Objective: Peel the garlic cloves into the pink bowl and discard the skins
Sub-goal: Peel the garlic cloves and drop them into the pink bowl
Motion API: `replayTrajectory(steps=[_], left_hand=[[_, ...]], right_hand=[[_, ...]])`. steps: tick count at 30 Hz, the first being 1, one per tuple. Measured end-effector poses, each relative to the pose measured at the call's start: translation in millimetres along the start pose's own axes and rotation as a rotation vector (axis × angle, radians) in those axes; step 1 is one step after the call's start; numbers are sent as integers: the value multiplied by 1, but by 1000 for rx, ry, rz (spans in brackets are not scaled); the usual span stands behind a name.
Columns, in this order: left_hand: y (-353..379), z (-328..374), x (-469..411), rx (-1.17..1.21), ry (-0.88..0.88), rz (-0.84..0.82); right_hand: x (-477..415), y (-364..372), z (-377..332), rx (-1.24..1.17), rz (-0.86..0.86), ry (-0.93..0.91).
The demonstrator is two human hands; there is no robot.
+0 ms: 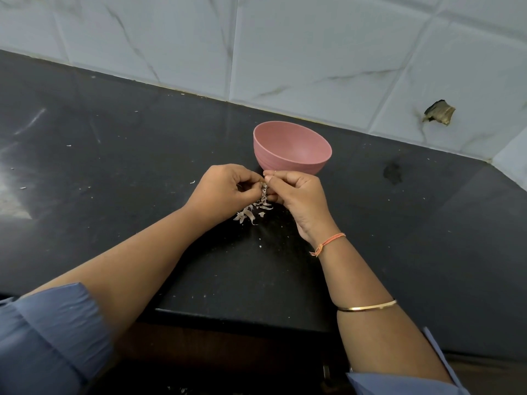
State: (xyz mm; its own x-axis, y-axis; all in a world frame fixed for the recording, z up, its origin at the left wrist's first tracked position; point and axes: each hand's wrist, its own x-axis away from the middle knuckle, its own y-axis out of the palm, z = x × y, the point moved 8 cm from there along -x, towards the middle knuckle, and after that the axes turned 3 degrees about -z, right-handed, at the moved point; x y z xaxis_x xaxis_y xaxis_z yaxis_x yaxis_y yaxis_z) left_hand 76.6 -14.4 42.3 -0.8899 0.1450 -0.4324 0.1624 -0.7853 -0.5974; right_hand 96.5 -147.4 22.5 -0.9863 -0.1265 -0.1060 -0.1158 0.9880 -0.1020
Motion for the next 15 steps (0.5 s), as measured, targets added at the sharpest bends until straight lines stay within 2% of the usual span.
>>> replayTrajectory(steps=[5, 9, 15], left_hand=[[-1, -1, 0, 1, -13, 6], [-9, -7, -1, 14, -82, 80], [-18, -19, 0, 80, -185, 171]], right_hand=[[0, -1, -3, 24, 0, -14], [2, -2, -4, 60, -15, -14], [3, 5, -1, -131, -103, 70]])
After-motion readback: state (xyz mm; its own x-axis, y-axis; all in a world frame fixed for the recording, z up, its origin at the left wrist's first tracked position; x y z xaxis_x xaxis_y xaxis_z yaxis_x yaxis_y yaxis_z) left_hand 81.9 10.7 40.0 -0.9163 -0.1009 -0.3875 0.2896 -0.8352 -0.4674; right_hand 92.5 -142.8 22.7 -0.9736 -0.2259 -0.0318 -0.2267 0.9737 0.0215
